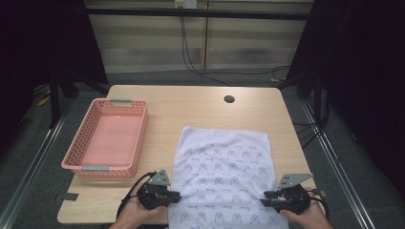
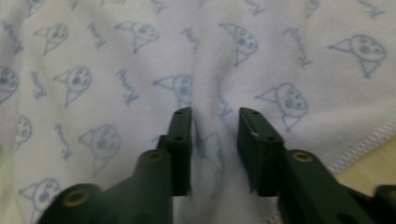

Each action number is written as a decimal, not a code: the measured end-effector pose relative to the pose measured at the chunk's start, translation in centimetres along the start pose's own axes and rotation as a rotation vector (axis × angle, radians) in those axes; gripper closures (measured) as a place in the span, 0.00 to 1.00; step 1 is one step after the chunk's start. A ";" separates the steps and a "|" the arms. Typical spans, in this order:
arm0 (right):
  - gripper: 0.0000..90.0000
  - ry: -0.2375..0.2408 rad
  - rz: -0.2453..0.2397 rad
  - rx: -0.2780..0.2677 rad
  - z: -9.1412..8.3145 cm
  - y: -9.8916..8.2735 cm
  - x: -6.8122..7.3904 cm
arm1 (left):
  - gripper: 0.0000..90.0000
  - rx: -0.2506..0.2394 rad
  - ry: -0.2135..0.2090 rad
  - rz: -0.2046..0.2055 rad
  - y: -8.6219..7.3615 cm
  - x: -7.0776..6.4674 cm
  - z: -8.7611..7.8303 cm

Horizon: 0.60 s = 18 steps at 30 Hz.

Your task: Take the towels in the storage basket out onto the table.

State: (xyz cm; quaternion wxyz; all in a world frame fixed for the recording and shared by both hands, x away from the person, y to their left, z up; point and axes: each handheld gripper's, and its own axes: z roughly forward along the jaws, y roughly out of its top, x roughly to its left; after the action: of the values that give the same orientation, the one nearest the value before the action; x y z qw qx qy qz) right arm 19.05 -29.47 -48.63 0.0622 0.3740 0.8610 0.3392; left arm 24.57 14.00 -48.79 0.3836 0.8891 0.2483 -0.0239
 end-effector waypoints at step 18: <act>0.77 -0.179 0.029 -0.056 3.1 3.4 -5.5 | 0.97 -0.018 0.111 -0.005 3.3 4.0 3.2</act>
State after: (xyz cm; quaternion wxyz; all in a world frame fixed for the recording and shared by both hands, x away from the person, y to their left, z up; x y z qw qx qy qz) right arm 26.11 -29.91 -49.69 0.1443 0.4132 0.8367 0.3292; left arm 30.12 11.57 -49.73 0.3770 0.8850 0.2718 0.0268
